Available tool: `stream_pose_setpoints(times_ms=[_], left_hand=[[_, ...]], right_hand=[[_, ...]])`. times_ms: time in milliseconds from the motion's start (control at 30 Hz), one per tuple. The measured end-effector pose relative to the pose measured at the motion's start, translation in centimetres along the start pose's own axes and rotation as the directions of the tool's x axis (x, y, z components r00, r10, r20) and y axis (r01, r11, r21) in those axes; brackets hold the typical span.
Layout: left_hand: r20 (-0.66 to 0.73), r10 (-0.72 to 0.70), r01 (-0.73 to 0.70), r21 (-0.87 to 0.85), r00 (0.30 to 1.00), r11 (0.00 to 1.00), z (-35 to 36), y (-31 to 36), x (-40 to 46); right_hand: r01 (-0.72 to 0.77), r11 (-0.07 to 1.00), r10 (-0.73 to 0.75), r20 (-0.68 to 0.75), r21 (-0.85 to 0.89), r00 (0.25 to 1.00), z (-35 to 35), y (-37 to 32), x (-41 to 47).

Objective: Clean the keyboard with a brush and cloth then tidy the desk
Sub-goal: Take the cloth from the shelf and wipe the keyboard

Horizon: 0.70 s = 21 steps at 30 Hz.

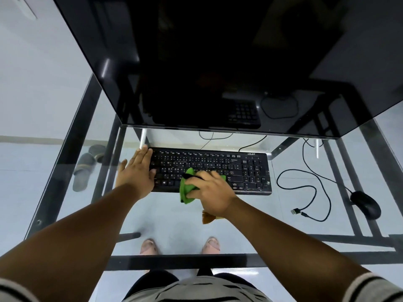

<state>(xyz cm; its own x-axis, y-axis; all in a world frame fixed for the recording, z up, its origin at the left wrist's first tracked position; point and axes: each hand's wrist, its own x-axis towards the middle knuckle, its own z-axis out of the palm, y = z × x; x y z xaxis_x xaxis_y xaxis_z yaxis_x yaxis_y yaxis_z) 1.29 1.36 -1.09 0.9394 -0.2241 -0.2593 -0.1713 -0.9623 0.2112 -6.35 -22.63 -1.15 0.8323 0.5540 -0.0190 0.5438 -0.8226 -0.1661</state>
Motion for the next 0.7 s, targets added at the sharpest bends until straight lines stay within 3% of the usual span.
stream_pose_setpoints(times_ms=[267,567,700], left_hand=[[0.047,-0.038,0.039,-0.015,0.998,0.999,0.5,-3.3,-1.2],[0.071,-0.054,0.056,-0.028,0.996,0.998,0.3,-4.1,-0.9],[0.071,-0.075,0.077,-0.03,0.995,0.997,0.6,-4.3,-1.4]], right_hand=[[-0.065,0.998,0.065,-0.104,0.01,0.992,0.2,0.7,-1.0],[-0.032,0.994,0.039,-0.061,0.102,0.997,1.0,-4.3,4.9],[-0.16,0.98,0.174,-0.11,0.119,0.979,1.0,-1.7,1.6]])
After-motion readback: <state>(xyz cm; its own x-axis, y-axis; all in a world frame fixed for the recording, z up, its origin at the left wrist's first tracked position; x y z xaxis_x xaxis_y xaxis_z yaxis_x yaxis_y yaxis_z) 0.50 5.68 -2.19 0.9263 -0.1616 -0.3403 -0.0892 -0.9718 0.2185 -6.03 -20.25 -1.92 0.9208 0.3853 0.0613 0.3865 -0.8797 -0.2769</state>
